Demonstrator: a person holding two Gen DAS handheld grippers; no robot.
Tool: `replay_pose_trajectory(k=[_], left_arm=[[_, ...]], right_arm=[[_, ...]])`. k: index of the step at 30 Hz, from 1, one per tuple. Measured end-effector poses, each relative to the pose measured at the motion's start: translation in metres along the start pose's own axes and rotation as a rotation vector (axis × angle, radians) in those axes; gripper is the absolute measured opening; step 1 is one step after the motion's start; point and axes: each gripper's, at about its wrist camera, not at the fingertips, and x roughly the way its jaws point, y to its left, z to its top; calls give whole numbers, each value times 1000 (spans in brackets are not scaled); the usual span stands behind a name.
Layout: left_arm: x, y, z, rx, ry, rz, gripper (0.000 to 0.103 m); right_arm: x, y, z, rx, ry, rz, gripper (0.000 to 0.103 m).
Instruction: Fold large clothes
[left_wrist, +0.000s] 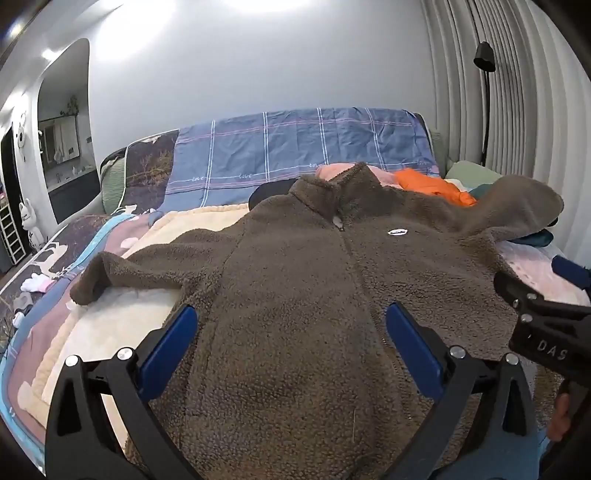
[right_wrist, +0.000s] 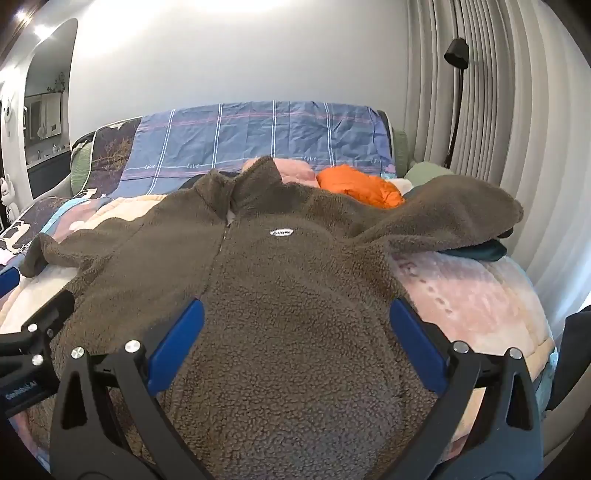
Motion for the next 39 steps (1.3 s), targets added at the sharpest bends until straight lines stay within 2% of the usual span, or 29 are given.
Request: replay_pose_trajectory(k=[5,14,31,39], left_arm=[[0,-1,-10,8,3,-4,102],[-1,7,-13,-9,2,-54,102],[-13,15,-15,-17,-27,-4,102],[-18,16,-19,-9,-41,-6,102]], right_arm=[[4,1,-2,-6,12,12,101],[3,1,-4,1,19,38,101],[-15,9,-4,1,-11,58,101],[-22,10,-6,4,-23,56,101]])
